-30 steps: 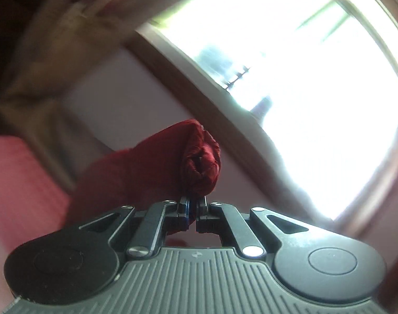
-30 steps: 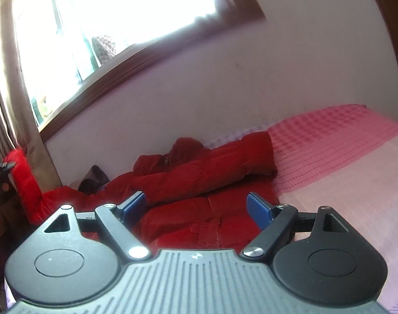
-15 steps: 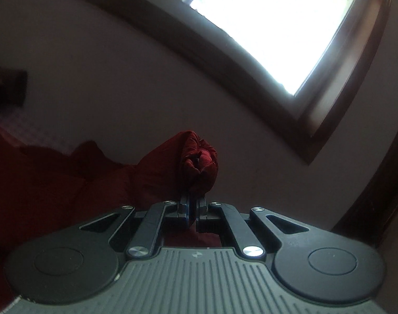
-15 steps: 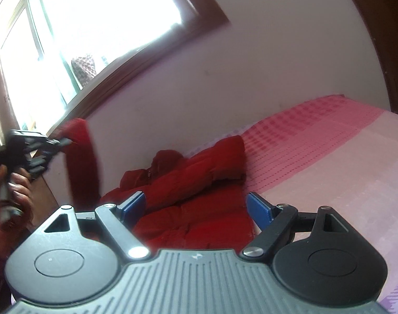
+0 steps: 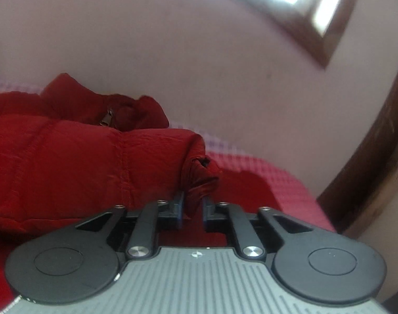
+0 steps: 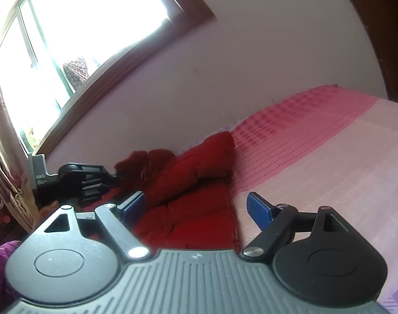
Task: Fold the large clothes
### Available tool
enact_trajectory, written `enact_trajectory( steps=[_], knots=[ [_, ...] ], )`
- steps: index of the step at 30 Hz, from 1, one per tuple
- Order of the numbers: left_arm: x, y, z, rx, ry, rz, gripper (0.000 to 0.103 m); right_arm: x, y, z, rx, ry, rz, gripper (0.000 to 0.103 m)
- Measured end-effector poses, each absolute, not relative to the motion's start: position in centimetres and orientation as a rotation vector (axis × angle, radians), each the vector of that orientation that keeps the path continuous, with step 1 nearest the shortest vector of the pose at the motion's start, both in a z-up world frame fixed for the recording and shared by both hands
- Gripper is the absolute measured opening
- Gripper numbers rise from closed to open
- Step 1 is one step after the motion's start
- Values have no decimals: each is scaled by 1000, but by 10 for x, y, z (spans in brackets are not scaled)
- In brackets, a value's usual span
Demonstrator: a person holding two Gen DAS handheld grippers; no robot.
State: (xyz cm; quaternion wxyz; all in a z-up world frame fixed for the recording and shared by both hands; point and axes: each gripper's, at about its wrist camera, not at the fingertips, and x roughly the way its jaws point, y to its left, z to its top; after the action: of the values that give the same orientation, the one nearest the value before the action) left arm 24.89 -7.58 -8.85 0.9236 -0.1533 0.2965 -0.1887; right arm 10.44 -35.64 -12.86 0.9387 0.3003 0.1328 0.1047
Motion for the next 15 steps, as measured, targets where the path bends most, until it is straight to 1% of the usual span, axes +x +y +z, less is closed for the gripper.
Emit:
enact_trajectory(
  steps=[1,2,3,4,5,8,9,10,11,12,13,14,15],
  knots=[
    [249,-76,-91,-311,617,-399,36,105,-356,-127,607,271,216,85],
    [250,-75,-93,-319,624,-417,55,105,-354,-125,596,270,220,85],
    [249,-76,-93,-328,622,-426,65,106,-353,-121,577,268,227,85],
    [244,-72,-90,-336,611,-424,87,107,-351,-115,555,261,234,85],
    [238,-66,-86,-341,581,-411,95,109,-350,-108,537,248,244,85],
    [218,-41,-68,-341,494,-392,95,122,-339,-79,445,212,299,85],
    [217,-32,-63,-331,486,-386,92,130,-332,-69,400,204,314,82],
    [217,-22,-59,-318,479,-366,80,140,-323,-57,351,197,338,67],
    [215,-14,-55,-300,473,-337,63,152,-313,-48,311,202,356,56],
    [219,-6,-54,-281,474,-309,55,168,-300,-37,269,212,371,40],
    [223,4,-54,-273,489,-278,43,182,-288,-30,237,214,391,32],
    [227,14,-54,-285,507,-249,38,198,-273,-24,202,215,415,31],
    [233,24,-57,-300,519,-224,37,213,-259,-20,171,223,430,31]
  ],
)
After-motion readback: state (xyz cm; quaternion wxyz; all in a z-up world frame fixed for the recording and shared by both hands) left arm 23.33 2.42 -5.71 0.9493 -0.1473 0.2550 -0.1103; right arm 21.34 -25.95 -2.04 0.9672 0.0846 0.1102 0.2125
